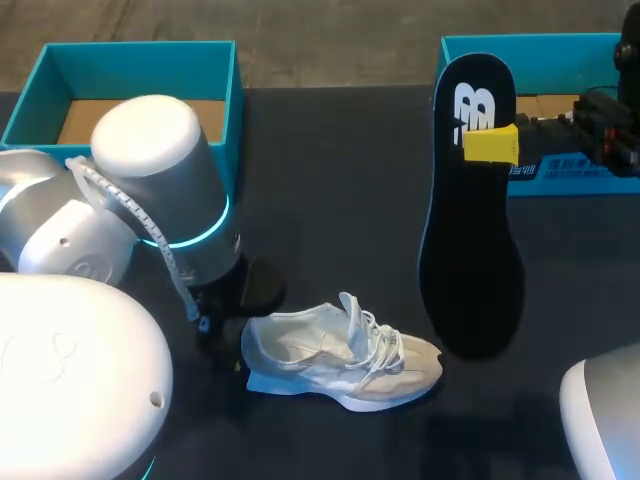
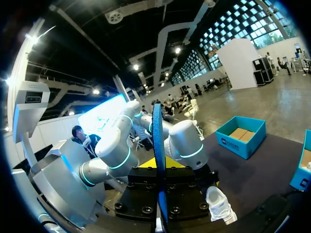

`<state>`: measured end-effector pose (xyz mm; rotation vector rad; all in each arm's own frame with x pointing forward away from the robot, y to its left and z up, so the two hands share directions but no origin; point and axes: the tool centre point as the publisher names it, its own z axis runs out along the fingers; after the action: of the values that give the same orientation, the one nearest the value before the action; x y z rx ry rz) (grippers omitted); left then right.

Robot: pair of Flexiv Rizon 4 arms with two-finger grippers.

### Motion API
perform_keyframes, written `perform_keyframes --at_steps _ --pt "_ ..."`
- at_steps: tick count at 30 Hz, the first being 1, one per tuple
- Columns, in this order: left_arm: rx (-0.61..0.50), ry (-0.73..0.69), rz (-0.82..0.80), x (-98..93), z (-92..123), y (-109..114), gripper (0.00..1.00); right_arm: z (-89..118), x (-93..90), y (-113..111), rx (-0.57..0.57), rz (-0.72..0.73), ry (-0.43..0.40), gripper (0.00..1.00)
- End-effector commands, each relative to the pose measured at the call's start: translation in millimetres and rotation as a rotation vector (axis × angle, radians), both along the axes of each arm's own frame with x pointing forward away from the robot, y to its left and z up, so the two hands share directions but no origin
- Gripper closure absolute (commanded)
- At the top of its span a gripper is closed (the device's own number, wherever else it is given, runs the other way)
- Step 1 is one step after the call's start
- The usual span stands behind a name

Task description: Take the shoe out of the shoebox, open the shoe tongue, remove and reinsert the insole, then place the shoe into the shoebox

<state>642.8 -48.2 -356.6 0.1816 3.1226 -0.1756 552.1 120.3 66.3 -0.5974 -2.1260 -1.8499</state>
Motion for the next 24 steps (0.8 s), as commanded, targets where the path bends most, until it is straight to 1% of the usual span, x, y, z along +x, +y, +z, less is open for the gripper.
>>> perform_keyframes --at_steps 1,7,11,17,24 --pt "0.014 -0.007 0.006 1.0 13.9 -4.9 0.00 2.7 4.5 2.9 -0.006 0.006 0.003 1.00" --pt "-0.002 -0.023 0.008 10.0 26.7 -17.5 0.00 2.7 4.5 2.9 -0.006 0.006 0.003 1.00" --pt "-0.015 -0.040 -0.008 18.6 29.9 -29.3 0.00 2.7 4.5 2.9 -0.006 0.006 0.003 1.00" --pt "-0.034 -0.051 -0.008 32.2 26.8 -53.3 0.00 2.7 4.5 2.9 -0.006 0.006 0.003 1.00" --pt "-0.050 -0.050 -0.016 38.1 19.7 -83.6 0.00 2.7 4.5 2.9 -0.006 0.006 0.003 1.00"
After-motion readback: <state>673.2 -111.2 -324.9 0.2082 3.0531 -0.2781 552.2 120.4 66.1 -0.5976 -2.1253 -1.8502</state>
